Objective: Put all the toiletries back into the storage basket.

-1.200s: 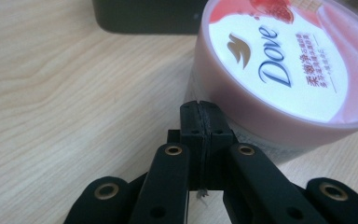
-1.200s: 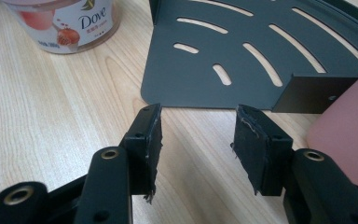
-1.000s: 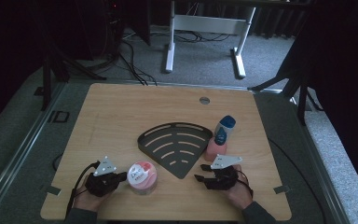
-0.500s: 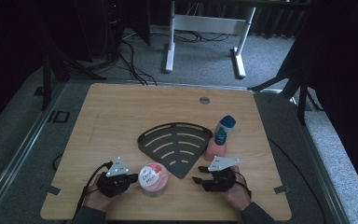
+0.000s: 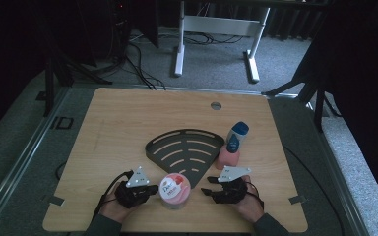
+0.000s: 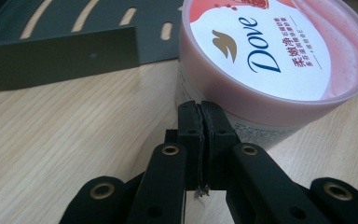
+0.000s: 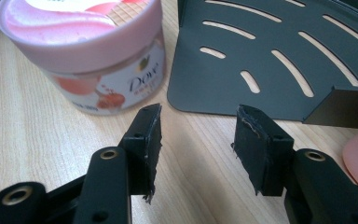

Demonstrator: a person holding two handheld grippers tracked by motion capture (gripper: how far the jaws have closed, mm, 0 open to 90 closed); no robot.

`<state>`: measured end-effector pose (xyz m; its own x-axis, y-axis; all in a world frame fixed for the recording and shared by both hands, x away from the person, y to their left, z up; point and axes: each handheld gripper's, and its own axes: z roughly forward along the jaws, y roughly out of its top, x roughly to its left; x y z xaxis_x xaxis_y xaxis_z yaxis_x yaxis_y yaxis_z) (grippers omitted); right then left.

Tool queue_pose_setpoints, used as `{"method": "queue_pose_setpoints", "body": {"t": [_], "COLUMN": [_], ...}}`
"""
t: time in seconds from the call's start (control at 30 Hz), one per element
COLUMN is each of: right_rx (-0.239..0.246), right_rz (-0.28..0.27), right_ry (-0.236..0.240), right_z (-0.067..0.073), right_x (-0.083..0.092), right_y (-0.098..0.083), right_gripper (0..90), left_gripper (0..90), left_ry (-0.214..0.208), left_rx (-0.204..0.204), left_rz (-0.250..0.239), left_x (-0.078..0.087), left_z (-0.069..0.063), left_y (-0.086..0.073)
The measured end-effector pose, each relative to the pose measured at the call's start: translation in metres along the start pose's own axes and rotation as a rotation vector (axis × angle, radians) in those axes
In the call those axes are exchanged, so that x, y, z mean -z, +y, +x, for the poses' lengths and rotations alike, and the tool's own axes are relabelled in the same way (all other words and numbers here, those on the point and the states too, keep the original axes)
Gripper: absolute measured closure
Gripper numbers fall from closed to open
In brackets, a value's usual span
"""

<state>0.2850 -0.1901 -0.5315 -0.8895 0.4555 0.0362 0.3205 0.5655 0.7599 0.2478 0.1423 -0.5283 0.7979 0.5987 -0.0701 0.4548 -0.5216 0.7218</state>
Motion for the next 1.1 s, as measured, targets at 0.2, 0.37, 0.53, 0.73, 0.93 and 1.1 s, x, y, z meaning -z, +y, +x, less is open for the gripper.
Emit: {"method": "queue_pose_setpoints", "body": {"t": [0.2, 0.37, 0.53, 0.73, 0.93, 1.1], "right_rx": [0.004, 0.023, 0.039, 0.060, 0.085, 0.097], "right_rz": [0.002, 0.006, 0.010, 0.011, -0.003, -0.003], "right_ry": [0.012, 0.034, 0.056, 0.084, 0.129, 0.147], "right_z": [0.002, 0.005, 0.009, 0.012, 0.016, 0.018], "right_x": [-0.001, -0.004, -0.009, -0.012, -0.012, -0.016], "right_y": [0.001, 0.002, 0.004, 0.006, 0.008, 0.010], "right_gripper": [50.6, 48.6, 47.8, 46.1, 43.5, 42.8], "left_gripper": [78.2, 67.2, 59.8, 54.5, 52.0, 47.0], "left_ry": [-0.021, -0.034, -0.066, -0.095, -0.132, -0.145], "left_rx": [-0.025, -0.031, -0.050, -0.068, -0.081, -0.096], "left_rz": [0.010, -0.001, -0.015, -0.014, -0.022, -0.020], "left_x": [0.000, 0.008, 0.007, 0.004, 0.002, -0.001], "left_z": [0.001, 0.002, 0.000, -0.003, -0.006, -0.008], "left_y": [-0.002, -0.011, -0.008, -0.006, -0.006, -0.005]}}
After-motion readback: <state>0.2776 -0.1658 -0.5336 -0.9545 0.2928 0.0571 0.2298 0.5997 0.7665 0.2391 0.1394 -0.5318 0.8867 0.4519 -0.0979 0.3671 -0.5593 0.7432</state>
